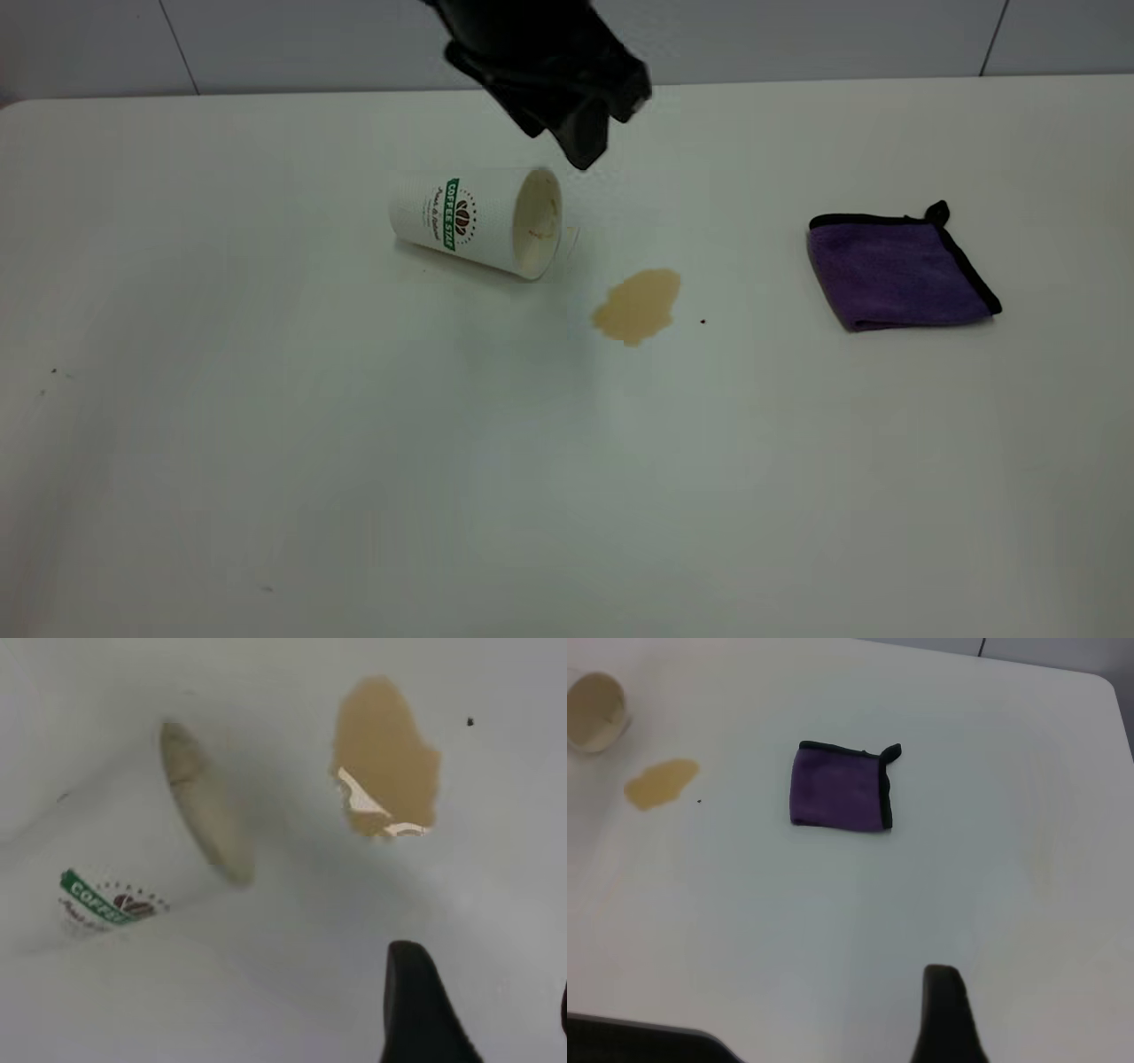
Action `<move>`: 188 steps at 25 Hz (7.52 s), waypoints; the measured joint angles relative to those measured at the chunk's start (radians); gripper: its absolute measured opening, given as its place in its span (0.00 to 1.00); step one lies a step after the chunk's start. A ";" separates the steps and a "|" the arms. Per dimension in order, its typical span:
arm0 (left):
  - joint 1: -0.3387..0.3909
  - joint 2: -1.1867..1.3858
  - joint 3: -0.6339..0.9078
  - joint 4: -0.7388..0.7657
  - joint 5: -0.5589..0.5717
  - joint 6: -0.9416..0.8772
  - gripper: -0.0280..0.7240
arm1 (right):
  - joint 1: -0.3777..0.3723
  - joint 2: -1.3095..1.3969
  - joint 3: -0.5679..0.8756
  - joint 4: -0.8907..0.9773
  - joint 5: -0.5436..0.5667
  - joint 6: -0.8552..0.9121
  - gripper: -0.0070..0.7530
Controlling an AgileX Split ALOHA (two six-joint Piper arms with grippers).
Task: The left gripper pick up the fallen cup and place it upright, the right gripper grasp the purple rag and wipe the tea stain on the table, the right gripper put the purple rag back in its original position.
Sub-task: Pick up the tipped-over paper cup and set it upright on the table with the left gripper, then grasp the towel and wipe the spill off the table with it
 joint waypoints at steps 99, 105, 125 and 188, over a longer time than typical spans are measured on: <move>0.304 0.377 -0.563 -0.080 0.415 0.085 0.01 | 0.000 0.000 0.000 0.002 0.000 0.000 0.74; 0.373 0.377 -0.564 -0.115 0.429 0.112 0.01 | 0.000 0.000 0.000 0.002 0.000 0.000 0.74; 0.371 0.453 -0.570 -0.128 0.402 0.143 0.21 | 0.000 0.000 0.000 0.002 0.000 0.000 0.74; 0.231 -1.114 0.793 -0.055 0.610 -0.090 0.74 | 0.000 0.000 0.000 0.002 0.000 0.000 0.74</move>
